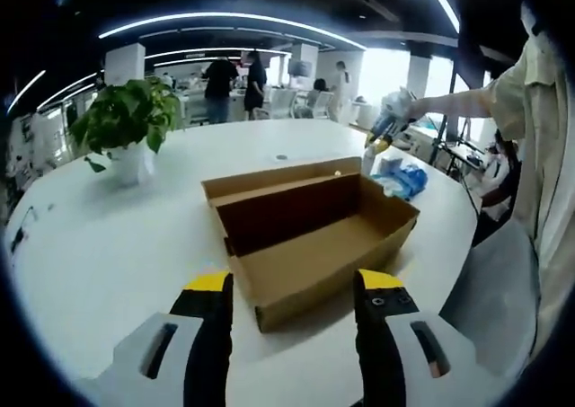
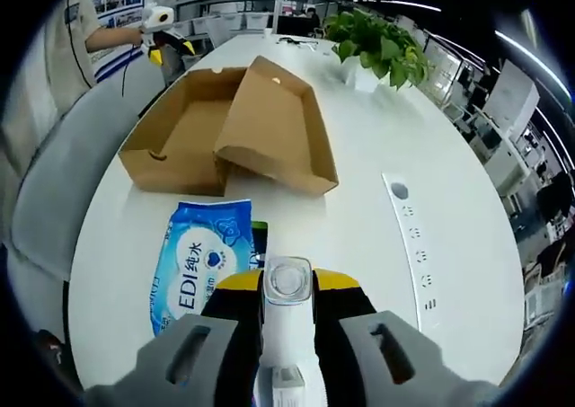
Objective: Operate the shoe box by opening the lid, removing the specified soft item, and placing it in the target area until the item is outside and the box remains undamaged.
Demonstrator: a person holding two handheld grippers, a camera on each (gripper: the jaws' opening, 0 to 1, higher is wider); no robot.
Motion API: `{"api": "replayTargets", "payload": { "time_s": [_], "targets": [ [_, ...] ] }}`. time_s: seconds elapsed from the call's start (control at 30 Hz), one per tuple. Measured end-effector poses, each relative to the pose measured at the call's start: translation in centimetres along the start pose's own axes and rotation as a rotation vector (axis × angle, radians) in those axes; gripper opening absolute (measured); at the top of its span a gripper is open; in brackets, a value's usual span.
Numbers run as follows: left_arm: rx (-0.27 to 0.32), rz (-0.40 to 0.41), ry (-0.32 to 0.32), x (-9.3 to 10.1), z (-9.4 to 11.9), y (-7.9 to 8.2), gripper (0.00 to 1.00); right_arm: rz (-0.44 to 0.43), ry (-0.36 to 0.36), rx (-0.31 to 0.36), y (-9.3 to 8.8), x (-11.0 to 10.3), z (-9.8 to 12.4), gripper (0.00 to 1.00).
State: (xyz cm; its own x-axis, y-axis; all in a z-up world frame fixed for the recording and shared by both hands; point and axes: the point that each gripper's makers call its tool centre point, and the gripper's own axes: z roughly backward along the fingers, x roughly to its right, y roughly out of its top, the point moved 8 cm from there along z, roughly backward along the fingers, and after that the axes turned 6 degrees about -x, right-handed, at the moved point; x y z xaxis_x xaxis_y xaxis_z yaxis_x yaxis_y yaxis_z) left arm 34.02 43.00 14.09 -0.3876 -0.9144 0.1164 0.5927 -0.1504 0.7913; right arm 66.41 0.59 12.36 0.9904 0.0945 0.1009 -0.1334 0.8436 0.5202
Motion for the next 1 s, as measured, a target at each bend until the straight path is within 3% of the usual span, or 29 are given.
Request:
{"api": "replayTargets", "payload": {
  "time_s": [0.17,0.67,1.0],
  "targets": [
    [0.069,-0.021,-0.001,0.1,0.4,0.8,0.57,-0.013,-0.006,0.002,0.1,0.0,0.3,0.17],
    [0.068,-0.072,-0.040,0.8,0.9,0.9,0.79,-0.032,-0.017,-0.004,0.1,0.1,0.3,0.20],
    [0.066,-0.053,-0.023,0.8,0.9,0.8,0.78,-0.050,-0.023,-0.002,0.1,0.3,0.5,0.23]
  ]
}}
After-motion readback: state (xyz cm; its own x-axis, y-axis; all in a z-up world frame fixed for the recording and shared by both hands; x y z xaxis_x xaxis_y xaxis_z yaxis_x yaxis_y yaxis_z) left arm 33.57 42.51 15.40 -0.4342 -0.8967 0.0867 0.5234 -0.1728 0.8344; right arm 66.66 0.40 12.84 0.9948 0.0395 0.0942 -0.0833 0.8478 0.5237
